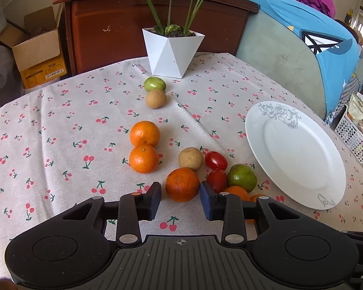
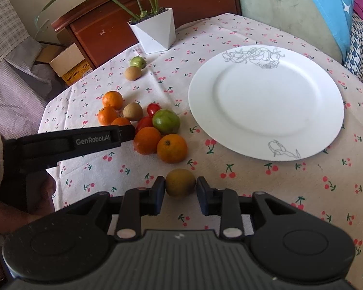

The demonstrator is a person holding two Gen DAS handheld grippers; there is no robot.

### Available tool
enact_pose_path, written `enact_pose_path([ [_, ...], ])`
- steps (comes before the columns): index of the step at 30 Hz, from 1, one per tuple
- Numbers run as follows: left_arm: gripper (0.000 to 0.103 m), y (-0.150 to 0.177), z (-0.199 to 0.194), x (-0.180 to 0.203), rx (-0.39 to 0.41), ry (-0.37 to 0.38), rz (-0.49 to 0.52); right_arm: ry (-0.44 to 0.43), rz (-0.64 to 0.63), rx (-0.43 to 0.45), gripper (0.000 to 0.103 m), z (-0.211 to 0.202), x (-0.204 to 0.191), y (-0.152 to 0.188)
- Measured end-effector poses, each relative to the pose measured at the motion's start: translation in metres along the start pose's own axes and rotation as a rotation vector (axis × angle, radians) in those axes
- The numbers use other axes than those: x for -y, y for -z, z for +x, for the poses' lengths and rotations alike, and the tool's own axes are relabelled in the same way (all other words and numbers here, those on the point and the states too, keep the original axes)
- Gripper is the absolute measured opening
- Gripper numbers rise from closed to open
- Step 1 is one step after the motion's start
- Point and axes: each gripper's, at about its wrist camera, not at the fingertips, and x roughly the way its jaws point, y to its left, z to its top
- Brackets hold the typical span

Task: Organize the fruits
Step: 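Close the right tool on the brown kiwi while the left tool grasps an orange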

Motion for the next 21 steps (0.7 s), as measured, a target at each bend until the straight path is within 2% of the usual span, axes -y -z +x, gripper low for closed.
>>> enact_pose_path([
  [3, 0.032, 0.001, 0.000, 0.001, 0.006, -0.001, 0.011, -0.002, -0.002, -0.001, 0.029, 0.000, 0.000, 0.000],
  [6, 0.028, 0.002, 0.000, 0.003, 0.006, 0.004, 0.029, -0.004, -0.001, -0.002, 0.028, 0.000, 0.001, 0.000],
  [11, 0.027, 0.002, -0.005, 0.000, 0.007, 0.012, 0.005, -0.018, 0.018, -0.002, 0.027, 0.000, 0.003, -0.002],
  [21, 0.027, -0.009, -0.031, 0.006, 0.073, 0.015, 0.009, -0.024, 0.045, 0.106, 0.027, -0.022, 0.011, -0.021],
])
